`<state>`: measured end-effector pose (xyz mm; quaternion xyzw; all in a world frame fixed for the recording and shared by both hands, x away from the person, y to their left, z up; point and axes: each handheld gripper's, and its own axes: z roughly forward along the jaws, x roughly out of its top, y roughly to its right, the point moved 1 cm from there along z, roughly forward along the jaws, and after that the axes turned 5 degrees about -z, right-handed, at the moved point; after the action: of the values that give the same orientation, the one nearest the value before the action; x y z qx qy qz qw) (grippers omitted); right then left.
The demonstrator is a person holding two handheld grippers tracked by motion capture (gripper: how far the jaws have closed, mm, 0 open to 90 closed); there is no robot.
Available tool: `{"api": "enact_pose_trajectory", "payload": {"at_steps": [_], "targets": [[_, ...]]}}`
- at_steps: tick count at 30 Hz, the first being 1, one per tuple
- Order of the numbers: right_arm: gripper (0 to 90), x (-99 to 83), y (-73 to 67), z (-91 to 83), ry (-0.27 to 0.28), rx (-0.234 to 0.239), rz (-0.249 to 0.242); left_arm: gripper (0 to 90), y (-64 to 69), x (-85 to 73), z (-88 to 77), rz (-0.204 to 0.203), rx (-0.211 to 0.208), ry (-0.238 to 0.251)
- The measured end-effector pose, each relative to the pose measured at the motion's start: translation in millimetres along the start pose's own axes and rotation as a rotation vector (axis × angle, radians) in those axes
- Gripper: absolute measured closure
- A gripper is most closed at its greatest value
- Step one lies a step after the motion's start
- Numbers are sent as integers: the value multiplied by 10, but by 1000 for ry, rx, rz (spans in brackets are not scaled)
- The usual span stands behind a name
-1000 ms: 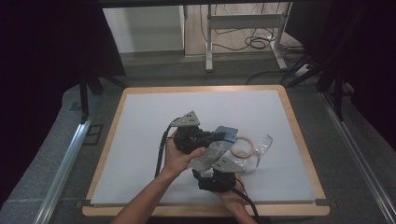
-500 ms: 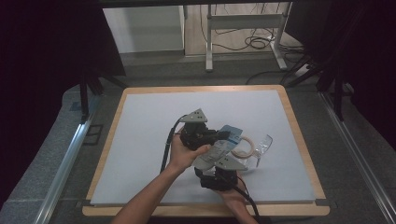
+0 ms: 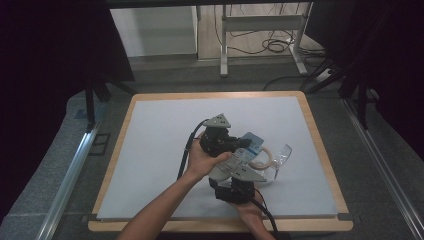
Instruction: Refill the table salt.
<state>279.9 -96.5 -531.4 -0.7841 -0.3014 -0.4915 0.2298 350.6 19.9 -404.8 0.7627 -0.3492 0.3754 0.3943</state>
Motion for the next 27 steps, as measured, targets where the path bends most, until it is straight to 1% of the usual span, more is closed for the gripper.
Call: {"api": "enact_pose_trajectory", "payload": {"at_steps": [4,6,8,14,15,18,27], "targets": [[273,5,-9,6,-2,-3,7,900,-9,20,25,-1,4,-15],[280,15,-22,20,0,-13,10,900,-6,27,40,1,10,-23],[288,24,-28,30,-6,-20,0,900,-10,36,56,5,14,-34],[296,49,-22,60,-3,-45,-4,900,-26,67,89,-3,16,-43],[297,53,-21,62,-4,-44,-3,900,-28,73,94,2,20,-48],[300,61,-19,66,-1,-39,2,900,-29,87,103,-1,20,-54],[306,88,-15,68,17,-26,27,900,-6,142,146,26,42,-84]]}}
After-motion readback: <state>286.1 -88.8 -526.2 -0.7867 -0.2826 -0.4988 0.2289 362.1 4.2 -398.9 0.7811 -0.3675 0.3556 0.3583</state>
